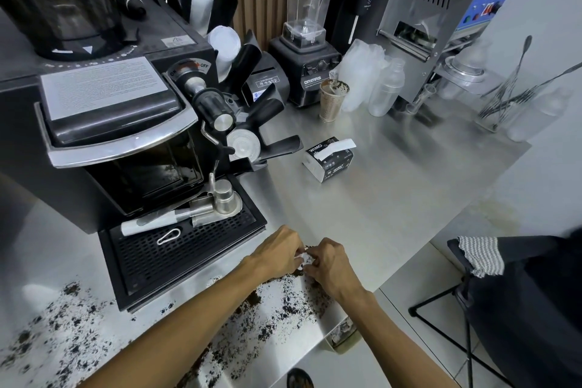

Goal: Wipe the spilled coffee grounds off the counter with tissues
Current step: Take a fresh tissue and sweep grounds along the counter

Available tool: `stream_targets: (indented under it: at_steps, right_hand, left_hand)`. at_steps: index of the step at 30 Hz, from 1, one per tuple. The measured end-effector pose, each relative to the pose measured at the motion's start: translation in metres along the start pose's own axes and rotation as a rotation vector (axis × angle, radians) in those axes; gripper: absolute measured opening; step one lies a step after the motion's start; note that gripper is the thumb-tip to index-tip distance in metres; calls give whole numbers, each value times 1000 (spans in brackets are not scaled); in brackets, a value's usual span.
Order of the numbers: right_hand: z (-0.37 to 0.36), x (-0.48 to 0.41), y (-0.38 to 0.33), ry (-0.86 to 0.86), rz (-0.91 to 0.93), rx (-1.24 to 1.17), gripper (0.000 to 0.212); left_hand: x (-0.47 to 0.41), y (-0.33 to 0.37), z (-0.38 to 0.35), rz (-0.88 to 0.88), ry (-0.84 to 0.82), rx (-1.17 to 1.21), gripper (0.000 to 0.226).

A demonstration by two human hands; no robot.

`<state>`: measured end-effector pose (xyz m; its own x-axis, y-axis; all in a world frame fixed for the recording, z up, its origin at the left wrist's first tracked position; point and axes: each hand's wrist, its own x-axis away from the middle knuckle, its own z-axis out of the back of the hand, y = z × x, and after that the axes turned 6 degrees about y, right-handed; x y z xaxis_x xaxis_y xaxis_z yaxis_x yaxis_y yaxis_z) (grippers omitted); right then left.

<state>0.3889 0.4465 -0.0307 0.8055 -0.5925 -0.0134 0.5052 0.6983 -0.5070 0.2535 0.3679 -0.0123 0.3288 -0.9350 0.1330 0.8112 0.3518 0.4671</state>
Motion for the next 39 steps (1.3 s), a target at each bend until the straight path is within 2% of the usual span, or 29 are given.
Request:
stream_targets:
  at_steps: [8,20,32,39]
  right_hand:
    - [-3,-1,-3,24,1,58,24]
    - [0,-2,-8,17,-24,76,25]
    - [16,-4,7,41,-1,21,3]
    - [42,-4,32,33,23,-18,12]
  left_hand:
    - [6,-2,-3,-38,42,-48,16]
    - [12,-13,-12,-260,156,-172,23]
    - [7,2,-9,-285,191,-145,24]
    - [-4,33,-13,-243,203,-142,28]
